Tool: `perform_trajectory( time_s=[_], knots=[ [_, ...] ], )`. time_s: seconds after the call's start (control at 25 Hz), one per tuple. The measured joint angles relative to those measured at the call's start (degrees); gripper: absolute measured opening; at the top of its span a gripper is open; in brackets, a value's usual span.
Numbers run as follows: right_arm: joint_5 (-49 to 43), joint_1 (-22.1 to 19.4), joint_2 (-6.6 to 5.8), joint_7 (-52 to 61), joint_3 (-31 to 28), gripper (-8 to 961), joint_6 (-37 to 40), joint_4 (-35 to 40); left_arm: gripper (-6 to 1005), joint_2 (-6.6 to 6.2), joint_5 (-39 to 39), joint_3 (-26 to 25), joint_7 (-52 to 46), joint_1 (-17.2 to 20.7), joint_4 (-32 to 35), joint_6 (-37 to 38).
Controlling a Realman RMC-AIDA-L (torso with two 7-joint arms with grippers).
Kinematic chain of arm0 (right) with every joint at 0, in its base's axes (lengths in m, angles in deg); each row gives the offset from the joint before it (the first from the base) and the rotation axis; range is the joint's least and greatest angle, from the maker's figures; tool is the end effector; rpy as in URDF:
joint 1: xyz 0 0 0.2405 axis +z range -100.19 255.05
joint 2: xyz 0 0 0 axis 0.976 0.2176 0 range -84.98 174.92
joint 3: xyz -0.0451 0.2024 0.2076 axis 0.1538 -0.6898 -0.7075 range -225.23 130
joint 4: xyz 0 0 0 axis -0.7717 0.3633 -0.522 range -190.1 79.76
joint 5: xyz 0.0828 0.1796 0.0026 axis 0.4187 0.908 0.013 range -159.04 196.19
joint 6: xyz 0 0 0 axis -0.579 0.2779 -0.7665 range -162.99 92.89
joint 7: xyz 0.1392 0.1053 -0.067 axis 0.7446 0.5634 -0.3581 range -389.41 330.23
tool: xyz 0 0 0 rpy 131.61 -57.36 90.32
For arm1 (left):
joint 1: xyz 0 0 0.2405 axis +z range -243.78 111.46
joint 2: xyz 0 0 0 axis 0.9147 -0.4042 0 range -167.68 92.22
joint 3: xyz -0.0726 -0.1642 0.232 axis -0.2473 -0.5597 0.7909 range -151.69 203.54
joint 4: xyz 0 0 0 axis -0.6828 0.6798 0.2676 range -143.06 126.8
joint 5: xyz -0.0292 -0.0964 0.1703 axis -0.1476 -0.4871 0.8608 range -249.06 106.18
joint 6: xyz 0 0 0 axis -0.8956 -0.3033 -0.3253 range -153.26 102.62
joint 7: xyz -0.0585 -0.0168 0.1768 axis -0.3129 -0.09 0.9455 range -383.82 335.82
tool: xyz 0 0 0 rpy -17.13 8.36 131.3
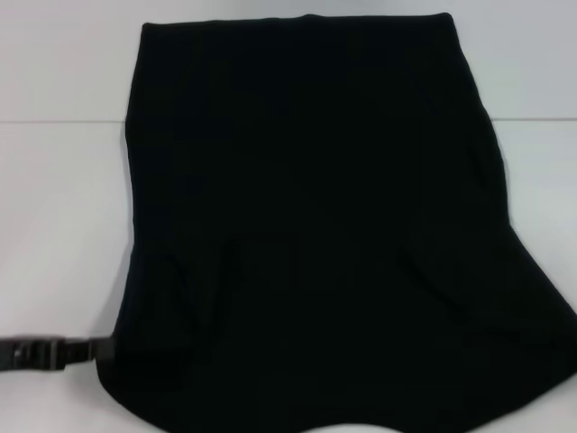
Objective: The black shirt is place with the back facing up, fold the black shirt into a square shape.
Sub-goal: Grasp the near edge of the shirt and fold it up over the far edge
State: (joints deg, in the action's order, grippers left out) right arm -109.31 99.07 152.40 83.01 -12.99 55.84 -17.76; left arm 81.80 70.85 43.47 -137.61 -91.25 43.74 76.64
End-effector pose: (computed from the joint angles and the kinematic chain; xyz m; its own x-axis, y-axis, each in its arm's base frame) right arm 0.3917 0.3027 0.0267 0.3679 -0.8548 -0.3660 -0.9283 -0.3606 -0.0911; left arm -0.3486 0.2930 -0.0083 0.3511 0.8565 0.3784 0.9266 -0.3759 -0.0090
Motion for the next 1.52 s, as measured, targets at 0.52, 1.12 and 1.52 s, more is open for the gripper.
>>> perform_trajectory(
  time_s=[0.52, 1.12, 1.52],
  knots=[
    [-6.78, -6.52, 0.09, -8.03, -9.84, 40, 11.5, 2.86, 26, 0.62, 0.27, -2.09, 3.4, 4.36, 0.51, 11.05],
    [-7.81, -0.37, 1.06, -9.57, -19.67, 39, 12.33, 3.55, 25, -1.6, -3.33, -2.25, 1.34, -3.61, -2.96, 7.87],
    [-7.64, 12.79, 2.17, -7.28, -25.13, 40, 0.32, 2.31, 25, -6.85, -7.06, -2.11, 0.46, -18.68, -15.86, -18.08]
  ],
)
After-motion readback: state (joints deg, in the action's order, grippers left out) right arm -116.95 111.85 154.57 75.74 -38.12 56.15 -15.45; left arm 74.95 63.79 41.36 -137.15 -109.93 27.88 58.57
